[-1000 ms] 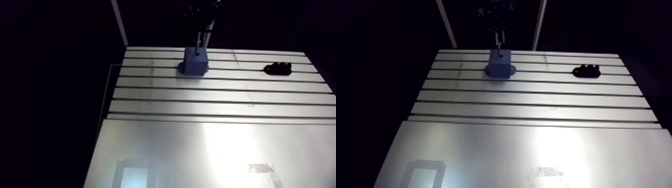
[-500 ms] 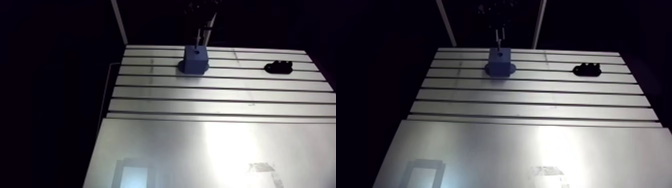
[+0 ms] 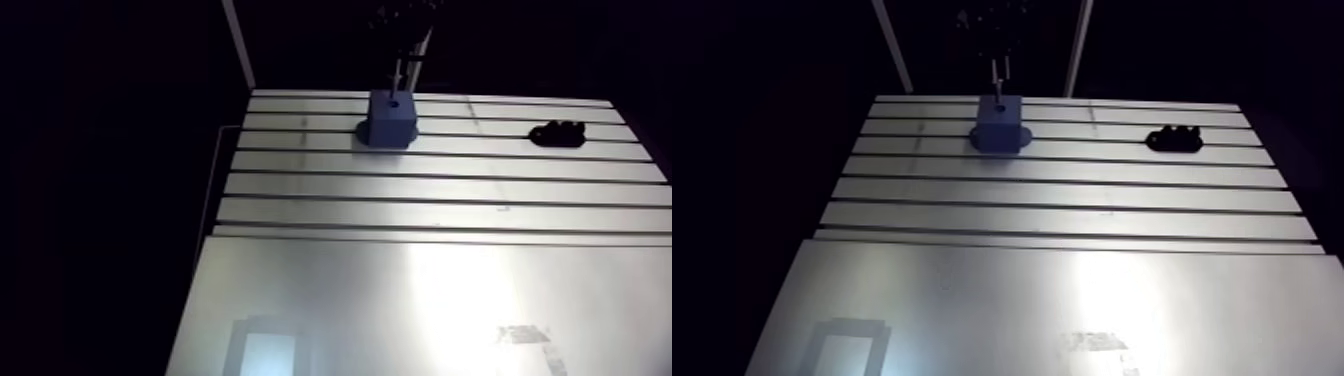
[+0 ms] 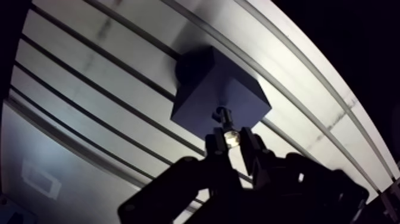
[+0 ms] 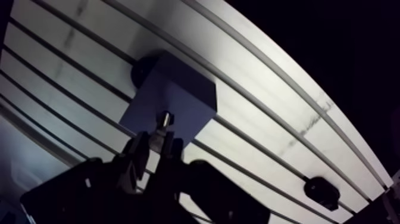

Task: Pick up the M10 bolt and insert it into the hex recess until seated.

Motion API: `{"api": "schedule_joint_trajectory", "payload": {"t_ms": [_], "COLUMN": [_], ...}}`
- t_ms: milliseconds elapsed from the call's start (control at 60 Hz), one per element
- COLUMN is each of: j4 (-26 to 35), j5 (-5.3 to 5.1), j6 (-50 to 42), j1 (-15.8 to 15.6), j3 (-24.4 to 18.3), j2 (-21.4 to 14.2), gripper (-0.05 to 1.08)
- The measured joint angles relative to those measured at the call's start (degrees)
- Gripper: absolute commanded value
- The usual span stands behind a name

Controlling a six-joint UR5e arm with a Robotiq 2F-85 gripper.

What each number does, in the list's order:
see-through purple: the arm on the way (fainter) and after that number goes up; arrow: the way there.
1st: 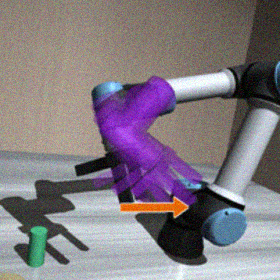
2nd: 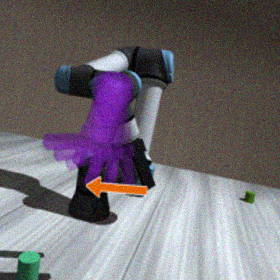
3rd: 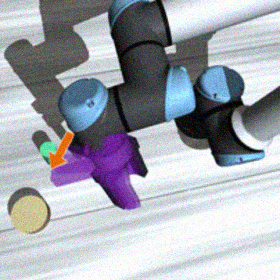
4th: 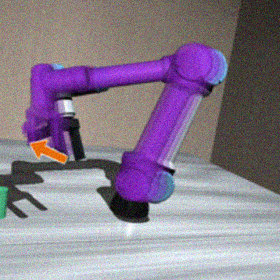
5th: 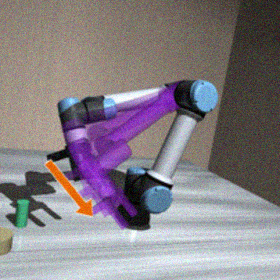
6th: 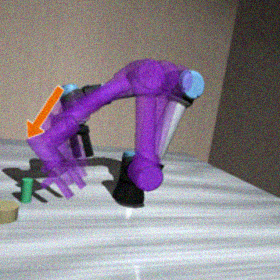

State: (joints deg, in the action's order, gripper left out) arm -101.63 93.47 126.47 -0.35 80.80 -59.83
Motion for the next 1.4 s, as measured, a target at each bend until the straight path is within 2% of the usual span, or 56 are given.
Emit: {"api": "schedule_joint_trajectory", "payload": {"t_ms": [1400], "j4": [-0.09], "j5": [-0.01], "j6": [0.06], "j1": [0.41], "j3": [1.21], "j2": [0.04], "gripper": [1.07]}}
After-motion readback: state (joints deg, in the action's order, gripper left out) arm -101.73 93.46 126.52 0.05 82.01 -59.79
